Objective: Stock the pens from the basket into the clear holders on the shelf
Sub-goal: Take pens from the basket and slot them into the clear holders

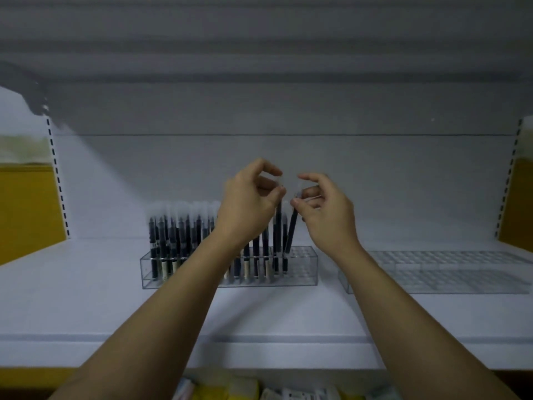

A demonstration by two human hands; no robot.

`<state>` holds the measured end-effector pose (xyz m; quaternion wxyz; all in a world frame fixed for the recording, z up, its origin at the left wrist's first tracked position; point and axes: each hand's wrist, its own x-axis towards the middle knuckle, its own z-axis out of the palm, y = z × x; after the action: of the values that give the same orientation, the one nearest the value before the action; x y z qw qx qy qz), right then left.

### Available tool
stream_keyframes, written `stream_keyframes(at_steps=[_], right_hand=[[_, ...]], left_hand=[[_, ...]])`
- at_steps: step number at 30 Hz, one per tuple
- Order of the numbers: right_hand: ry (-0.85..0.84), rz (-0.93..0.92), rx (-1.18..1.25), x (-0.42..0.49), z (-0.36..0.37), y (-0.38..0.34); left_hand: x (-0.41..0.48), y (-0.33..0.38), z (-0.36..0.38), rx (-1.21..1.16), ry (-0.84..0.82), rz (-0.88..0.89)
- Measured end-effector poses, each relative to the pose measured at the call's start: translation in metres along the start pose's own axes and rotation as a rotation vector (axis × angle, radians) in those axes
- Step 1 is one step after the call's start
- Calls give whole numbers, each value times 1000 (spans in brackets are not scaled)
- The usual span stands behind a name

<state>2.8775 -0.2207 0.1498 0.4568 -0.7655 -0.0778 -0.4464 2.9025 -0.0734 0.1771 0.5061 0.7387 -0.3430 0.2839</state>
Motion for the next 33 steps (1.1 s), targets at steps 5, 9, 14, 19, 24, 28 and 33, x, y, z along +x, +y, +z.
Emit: stream_keyframes(at_steps=[5,9,14,19,24,28,33], right_hand=[[-177,42,-144,-8,1,7],[-334,-9,-373,-21,-3,8],[-447,-19,-545,-28,-10,6],[-481,7,-549,-26,-11,5],[-488,35,-541,-26,-13,3],[-490,34,-569,-25,-11,3],[-480,29,-575,-27,-11,6]], left_hand=[[7,4,-1,96,-32,7],[16,5,-2,131,-75,-14],[16,3,-5,166,-62,-24],[10,2,-6,212,-31,-6],[9,3,-6,241,-21,5],[15,0,-3,224,-29,-34],[15,3,-3,208,-54,-34]])
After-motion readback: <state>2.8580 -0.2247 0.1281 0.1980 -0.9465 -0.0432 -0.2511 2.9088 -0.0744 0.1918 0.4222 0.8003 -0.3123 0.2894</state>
